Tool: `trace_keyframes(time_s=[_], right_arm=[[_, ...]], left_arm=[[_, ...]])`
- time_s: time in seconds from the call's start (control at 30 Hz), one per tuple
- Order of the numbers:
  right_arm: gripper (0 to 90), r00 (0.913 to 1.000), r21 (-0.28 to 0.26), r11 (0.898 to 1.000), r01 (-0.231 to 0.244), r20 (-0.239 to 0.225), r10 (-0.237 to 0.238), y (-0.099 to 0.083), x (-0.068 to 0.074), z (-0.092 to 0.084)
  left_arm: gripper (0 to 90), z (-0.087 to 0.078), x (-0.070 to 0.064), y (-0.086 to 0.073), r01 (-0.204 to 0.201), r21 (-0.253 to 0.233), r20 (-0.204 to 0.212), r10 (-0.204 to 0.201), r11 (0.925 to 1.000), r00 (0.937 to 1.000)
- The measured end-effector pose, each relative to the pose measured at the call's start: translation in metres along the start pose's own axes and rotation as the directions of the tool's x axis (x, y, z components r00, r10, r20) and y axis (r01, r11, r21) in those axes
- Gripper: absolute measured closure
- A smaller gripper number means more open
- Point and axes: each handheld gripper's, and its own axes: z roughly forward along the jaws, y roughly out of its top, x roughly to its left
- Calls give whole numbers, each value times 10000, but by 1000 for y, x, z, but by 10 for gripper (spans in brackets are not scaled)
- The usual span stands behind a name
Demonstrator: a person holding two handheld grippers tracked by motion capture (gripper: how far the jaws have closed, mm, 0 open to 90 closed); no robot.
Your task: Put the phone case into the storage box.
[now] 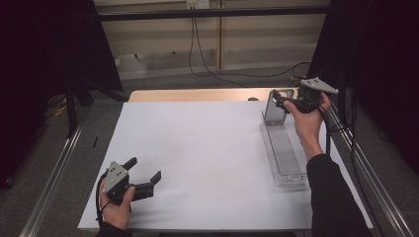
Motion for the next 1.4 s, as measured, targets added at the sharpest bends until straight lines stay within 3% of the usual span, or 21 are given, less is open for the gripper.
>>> trace_keyframes(time_s=[0.23, 0.5, 0.83, 1.03, 1.27, 1.4], right_arm=[[5, 10000, 46, 10000, 31, 32, -31, -7, -3, -4], [2, 9986, 341, 9981, 518, -65, -516, -11, -1, -11], [0, 9980, 202, 9981, 587, -263, -582, -18, -5, -28], [10, 9943, 206, 9976, 655, -862, -635, -28, -3, -37], [18, 9911, -5, 9994, 352, -1281, -350, -36, -1, -46], [17, 9878, -114, 9989, 463, -1484, -475, -38, 2, -53]], left_arm=[[26, -1, 0, 0, -86, -14, -28, 86, 10000, 10000], [26, -1, -2, 0, -135, -32, 67, 135, 9999, 9999], [26, -4, -2, 1, -173, -149, 6, 174, 9997, 9998], [26, -6, -2, 0, -13, -213, -12, 13, 9998, 10000], [26, -6, -1, 0, -65, -224, -70, 63, 9997, 10000], [26, -7, -1, 0, -54, -207, -92, 52, 9998, 9999]])
